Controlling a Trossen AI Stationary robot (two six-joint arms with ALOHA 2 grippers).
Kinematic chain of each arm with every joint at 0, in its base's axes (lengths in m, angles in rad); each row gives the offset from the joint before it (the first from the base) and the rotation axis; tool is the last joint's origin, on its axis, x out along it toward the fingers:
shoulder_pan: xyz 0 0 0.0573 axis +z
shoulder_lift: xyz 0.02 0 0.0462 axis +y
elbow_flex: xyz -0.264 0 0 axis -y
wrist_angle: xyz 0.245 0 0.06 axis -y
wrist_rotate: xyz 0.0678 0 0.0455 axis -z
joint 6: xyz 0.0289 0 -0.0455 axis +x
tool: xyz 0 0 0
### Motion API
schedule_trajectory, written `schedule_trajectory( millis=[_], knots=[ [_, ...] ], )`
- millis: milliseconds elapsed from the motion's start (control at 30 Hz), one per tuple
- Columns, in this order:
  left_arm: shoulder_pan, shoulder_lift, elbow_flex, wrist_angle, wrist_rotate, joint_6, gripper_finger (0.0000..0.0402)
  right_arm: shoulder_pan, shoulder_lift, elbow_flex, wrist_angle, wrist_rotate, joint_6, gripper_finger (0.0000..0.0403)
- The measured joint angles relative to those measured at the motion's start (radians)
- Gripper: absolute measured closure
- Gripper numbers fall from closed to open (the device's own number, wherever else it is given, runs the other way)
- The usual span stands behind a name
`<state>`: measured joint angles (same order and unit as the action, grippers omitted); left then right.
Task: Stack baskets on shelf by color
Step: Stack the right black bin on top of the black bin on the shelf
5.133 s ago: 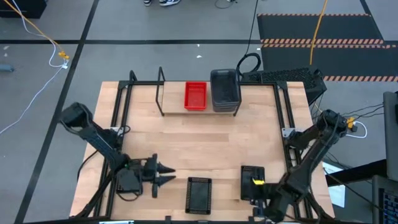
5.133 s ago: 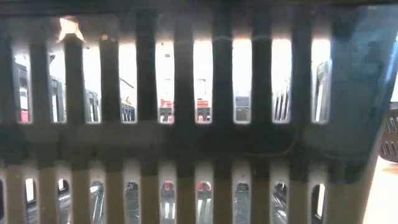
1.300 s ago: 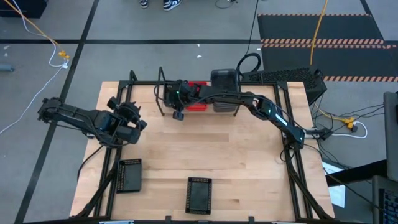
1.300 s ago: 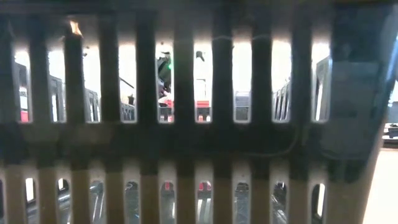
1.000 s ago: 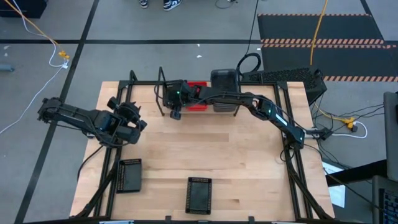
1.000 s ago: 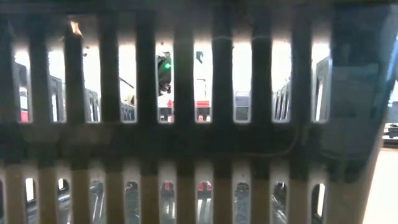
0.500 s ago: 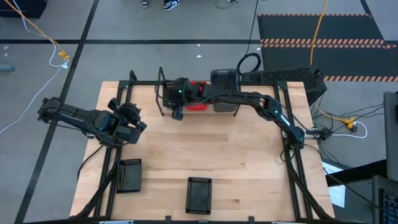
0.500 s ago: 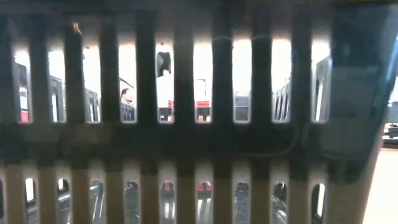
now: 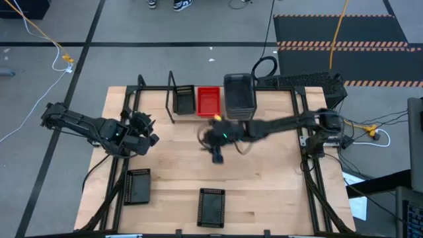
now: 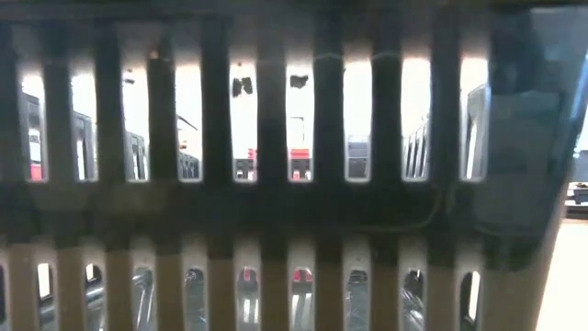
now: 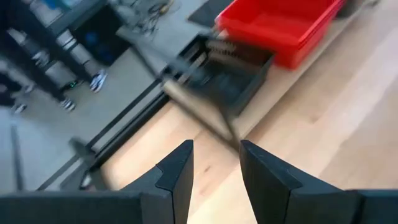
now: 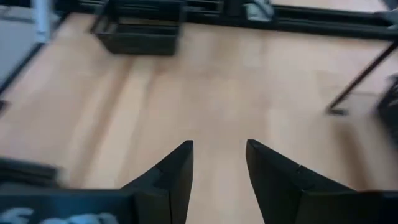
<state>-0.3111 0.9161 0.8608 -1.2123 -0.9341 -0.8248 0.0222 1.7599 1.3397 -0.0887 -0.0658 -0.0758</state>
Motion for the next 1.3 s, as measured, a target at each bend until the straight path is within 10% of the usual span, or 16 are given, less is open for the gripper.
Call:
schedule_trajectory(
  millis=[333,633,1300],
  knots=[
    [-0.004,0.022,0.000,0.548,0.101,0.450,0.0268,0.344,-0.039,-0.075,0.028,0.185,0.233,0.0261],
    [-0.053,0.206,0.000,0.725,0.145,0.440,0.0268,0.646,0.025,-0.028,0.078,0.354,0.396,0.0261],
    [-0.057,0.286,0.001,0.935,0.257,0.640,0.0268,0.686,0.353,0.209,-0.058,0.328,0.653,0.0261]
  ],
)
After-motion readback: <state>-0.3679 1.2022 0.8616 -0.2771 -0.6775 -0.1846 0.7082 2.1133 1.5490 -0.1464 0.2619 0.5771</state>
